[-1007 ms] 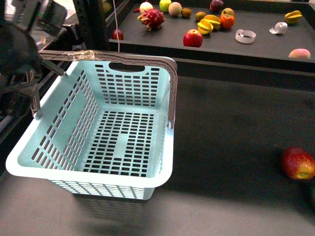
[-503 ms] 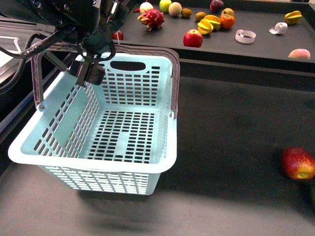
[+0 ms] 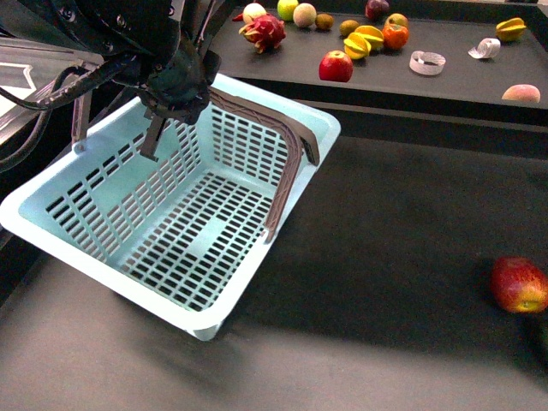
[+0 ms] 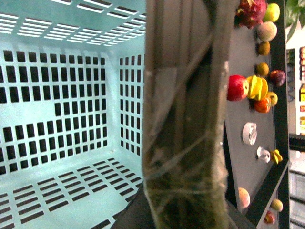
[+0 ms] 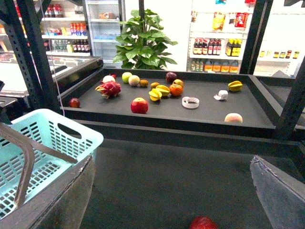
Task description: Pick mango with right arm and hold basket with left
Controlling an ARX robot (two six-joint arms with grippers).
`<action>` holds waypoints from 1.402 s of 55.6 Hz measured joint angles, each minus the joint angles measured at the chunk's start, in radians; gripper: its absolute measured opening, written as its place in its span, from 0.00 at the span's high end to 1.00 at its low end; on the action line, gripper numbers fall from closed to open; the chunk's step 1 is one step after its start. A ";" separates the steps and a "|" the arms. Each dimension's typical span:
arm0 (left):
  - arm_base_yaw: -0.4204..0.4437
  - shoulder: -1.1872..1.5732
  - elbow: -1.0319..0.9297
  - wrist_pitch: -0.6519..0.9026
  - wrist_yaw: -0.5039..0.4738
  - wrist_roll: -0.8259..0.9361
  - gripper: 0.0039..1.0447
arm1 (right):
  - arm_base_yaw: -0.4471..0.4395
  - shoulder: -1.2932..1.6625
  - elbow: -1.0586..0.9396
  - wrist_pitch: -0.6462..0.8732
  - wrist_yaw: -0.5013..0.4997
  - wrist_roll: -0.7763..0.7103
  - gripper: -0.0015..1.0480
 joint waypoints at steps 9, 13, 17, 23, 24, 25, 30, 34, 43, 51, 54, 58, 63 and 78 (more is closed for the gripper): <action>-0.035 -0.109 -0.129 0.056 -0.004 0.119 0.95 | 0.000 0.000 0.000 0.000 0.000 0.000 0.08; -0.053 -0.177 -0.204 0.106 0.028 0.204 0.95 | 0.000 0.000 0.000 0.000 0.000 0.000 0.08; -0.067 -0.232 -0.266 0.152 0.058 0.278 0.95 | 0.000 0.000 0.000 0.000 0.000 0.000 0.08; -0.086 -0.309 -0.346 0.218 0.105 0.388 0.95 | 0.000 0.000 0.000 0.000 0.000 0.000 0.08; -0.090 -0.324 -0.361 0.232 0.113 0.403 0.95 | 0.000 0.000 0.000 0.000 0.000 0.000 0.08; -0.093 -0.337 -0.375 0.245 0.127 0.427 0.95 | 0.000 0.000 0.000 0.000 0.000 0.000 0.08; -0.110 -0.383 -0.418 0.264 0.155 0.503 0.95 | 0.000 0.000 0.000 0.000 0.000 0.000 0.08; -0.138 -0.419 -0.459 0.291 0.191 0.574 0.95 | 0.000 0.000 0.000 0.000 0.000 0.000 0.08; -0.256 -0.443 -0.517 0.308 0.245 0.741 0.95 | 0.000 0.000 0.000 0.000 0.000 0.000 0.08; -0.287 -0.442 -0.516 0.312 0.245 0.775 0.95 | 0.000 0.000 0.000 0.000 0.000 0.000 0.08; -0.297 -0.441 -0.514 0.316 0.241 0.784 0.95 | 0.000 0.000 0.000 0.000 0.000 0.000 0.08; -0.306 -0.439 -0.509 0.320 0.243 0.788 0.95 | 0.000 0.000 0.000 0.000 0.000 0.000 0.08; -0.312 -0.438 -0.507 0.326 0.238 0.785 0.95 | 0.000 0.000 0.000 0.000 0.000 0.000 0.08; -0.299 -0.410 -0.499 0.373 0.234 0.787 0.95 | 0.000 0.000 0.000 0.000 0.000 0.000 0.08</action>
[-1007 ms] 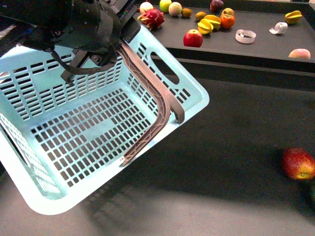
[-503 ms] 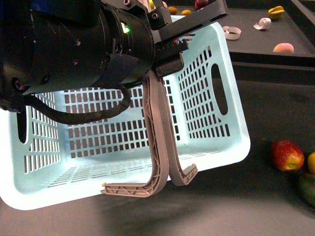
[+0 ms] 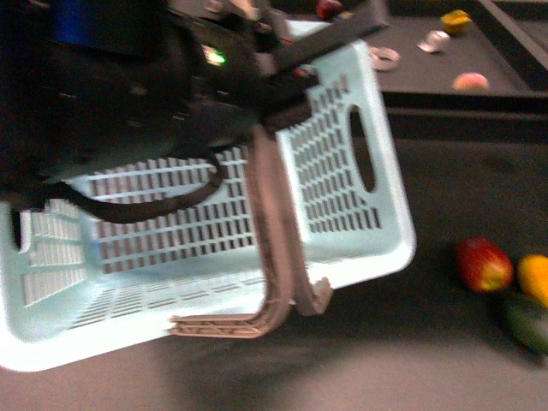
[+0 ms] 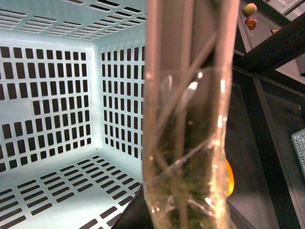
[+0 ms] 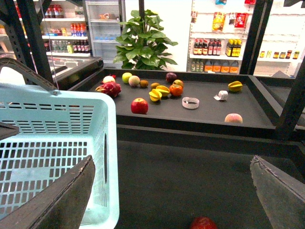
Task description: Pick mango with right arm and hold basket with left
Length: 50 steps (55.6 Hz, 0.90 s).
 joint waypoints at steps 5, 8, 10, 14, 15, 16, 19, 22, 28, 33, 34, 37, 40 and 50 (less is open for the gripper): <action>0.023 0.022 -0.004 0.060 0.046 0.008 0.95 | 0.000 0.000 0.000 0.000 0.000 0.000 0.08; 0.039 0.031 -0.010 0.104 0.077 0.014 0.95 | 0.000 0.000 0.000 0.000 0.000 0.000 0.08; 0.049 0.035 -0.011 0.120 0.092 0.014 0.95 | 0.000 0.000 0.000 0.000 0.000 0.000 0.08; 0.069 0.037 -0.015 0.152 0.124 0.014 0.95 | 0.000 0.000 0.000 0.000 0.000 0.000 0.08; 0.075 0.037 -0.017 0.164 0.135 0.014 0.95 | 0.000 0.000 0.000 0.000 0.000 0.000 0.08; 0.080 0.038 -0.017 0.173 0.142 0.015 0.95 | 0.000 0.000 0.000 0.000 0.000 0.000 0.08; 0.090 0.039 -0.018 0.179 0.150 0.023 0.95 | 0.000 0.000 0.000 0.000 0.000 0.000 0.08; 0.098 0.041 -0.018 0.179 0.152 0.045 0.95 | 0.000 0.000 0.000 0.000 0.000 0.000 0.08; 0.108 0.053 -0.018 0.145 0.153 0.105 0.95 | 0.000 0.000 0.000 0.000 0.000 0.000 0.08; 0.113 0.081 -0.020 0.113 0.136 0.164 0.95 | 0.000 0.000 0.000 0.000 0.000 0.000 0.08; 0.116 0.085 -0.025 0.116 0.136 0.169 0.95 | 0.000 0.000 0.000 0.000 0.000 0.000 0.08; 0.120 0.088 -0.039 0.140 0.147 0.171 0.95 | 0.000 0.000 0.000 0.000 0.000 0.000 0.08; 0.123 0.088 -0.045 0.163 0.168 0.176 0.95 | 0.000 0.000 0.000 0.000 0.000 0.000 0.08; 0.124 0.087 -0.080 0.207 0.237 0.193 0.95 | 0.000 0.000 0.000 0.000 0.000 0.000 0.08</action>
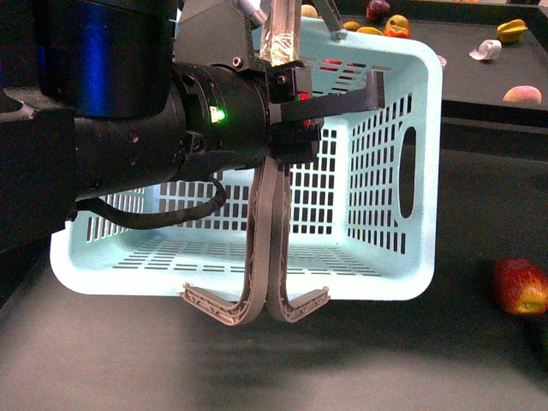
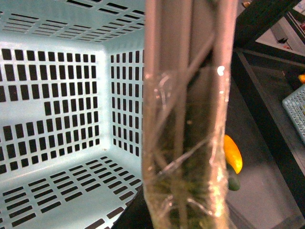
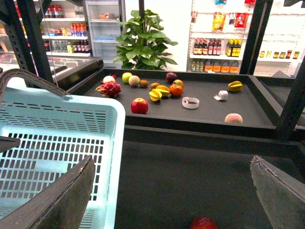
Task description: Pick mango with right arm and hold basket with left
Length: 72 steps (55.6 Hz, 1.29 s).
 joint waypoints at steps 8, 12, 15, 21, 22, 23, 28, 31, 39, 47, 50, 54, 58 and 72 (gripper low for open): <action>-0.001 -0.004 -0.010 0.038 0.046 0.000 0.95 | 0.000 0.000 0.000 0.000 0.000 0.000 0.08; -0.003 -0.013 -0.010 0.049 0.053 0.000 0.95 | 0.000 0.000 0.000 0.000 0.000 0.000 0.08; -0.006 -0.018 -0.009 0.053 0.058 0.000 0.95 | 0.000 0.000 0.000 0.000 0.000 0.000 0.08; -0.014 -0.019 -0.009 0.059 0.061 -0.001 0.95 | 0.000 0.000 0.000 0.000 0.000 0.000 0.08; -0.016 -0.019 -0.009 0.059 0.063 -0.001 0.95 | 0.000 0.000 0.000 0.000 0.000 0.000 0.08; -0.016 -0.019 -0.009 0.059 0.063 -0.002 0.95 | 0.000 0.000 0.000 0.000 0.000 0.000 0.08; -0.028 -0.019 -0.009 0.061 0.056 -0.001 0.95 | 0.000 0.000 0.000 0.000 0.000 0.000 0.08; -0.034 -0.021 -0.009 0.065 0.043 -0.003 0.95 | 0.000 0.000 0.000 0.000 0.000 0.000 0.08; -0.048 -0.030 -0.009 0.069 0.008 -0.013 0.95 | 0.000 0.000 0.000 0.000 0.000 0.000 0.08; -0.049 -0.032 -0.009 0.071 -0.002 -0.013 0.95 | 0.000 0.000 0.000 0.000 0.000 0.000 0.08; -0.049 -0.032 -0.009 0.071 -0.002 -0.013 0.95 | 0.000 0.000 0.000 0.000 0.000 0.000 0.08; -0.048 -0.032 -0.009 0.071 -0.003 -0.014 0.95 | 0.000 0.000 0.000 0.000 0.000 0.000 0.08; -0.048 -0.032 -0.009 0.071 -0.004 -0.016 0.95 | 0.008 0.010 0.004 -0.019 0.038 0.010 0.08; -0.048 -0.032 -0.009 0.071 -0.003 -0.016 0.95 | -0.173 0.404 0.048 0.204 -0.070 0.062 0.08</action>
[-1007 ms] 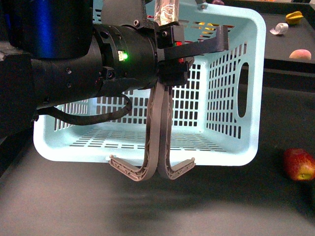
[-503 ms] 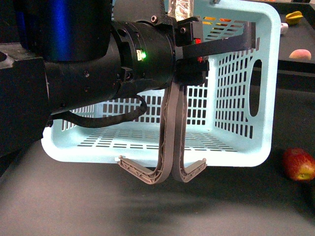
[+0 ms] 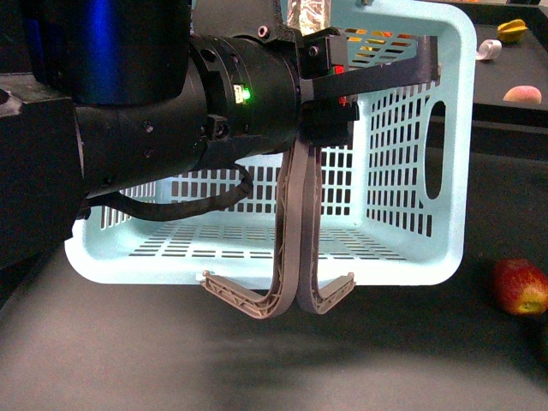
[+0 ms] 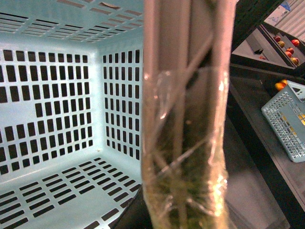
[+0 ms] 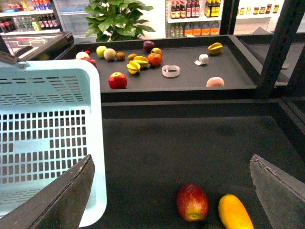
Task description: Pick mango with right arm and hold basket with left
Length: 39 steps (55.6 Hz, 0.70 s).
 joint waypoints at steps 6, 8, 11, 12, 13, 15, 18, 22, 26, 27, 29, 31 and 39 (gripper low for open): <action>0.000 0.000 0.000 0.000 0.001 0.000 0.95 | -0.095 0.312 0.053 0.221 -0.078 -0.004 0.08; 0.000 0.000 0.000 0.000 0.001 0.000 0.95 | -0.117 0.420 0.077 0.279 -0.104 -0.010 0.08; 0.000 0.000 0.000 0.000 0.001 0.000 0.95 | -0.145 0.598 0.117 0.370 -0.126 -0.023 0.08; 0.000 0.000 0.000 0.000 0.001 0.000 0.95 | -0.153 0.670 0.130 0.406 -0.130 -0.029 0.08; 0.000 0.000 0.000 0.000 0.001 0.000 0.95 | -0.155 0.706 0.137 0.425 -0.134 -0.030 0.08; 0.000 0.000 0.000 0.000 0.001 0.000 0.95 | -0.168 0.843 0.161 0.491 -0.154 -0.051 0.08; 0.000 0.000 0.000 0.000 0.000 0.000 0.95 | -0.178 0.970 0.183 0.549 -0.154 -0.065 0.08; 0.000 0.000 0.000 0.000 -0.003 0.000 0.95 | -0.191 1.142 0.221 0.616 -0.156 -0.084 0.08; 0.000 0.000 0.000 0.000 -0.003 0.000 0.95 | -0.203 1.288 0.261 0.650 -0.159 -0.105 0.08; 0.000 0.000 0.000 0.000 -0.003 0.000 0.95 | -0.205 1.311 0.266 0.657 -0.158 -0.108 0.08; 0.000 0.000 0.000 0.000 -0.003 0.001 0.95 | -0.209 1.375 0.281 0.681 -0.153 -0.117 0.08; 0.000 0.000 0.000 0.000 -0.003 0.000 0.95 | -0.212 1.417 0.291 0.696 -0.153 -0.122 0.08; 0.000 0.000 0.000 0.000 0.000 0.000 0.95 | -0.231 1.621 0.364 0.728 -0.140 -0.140 0.08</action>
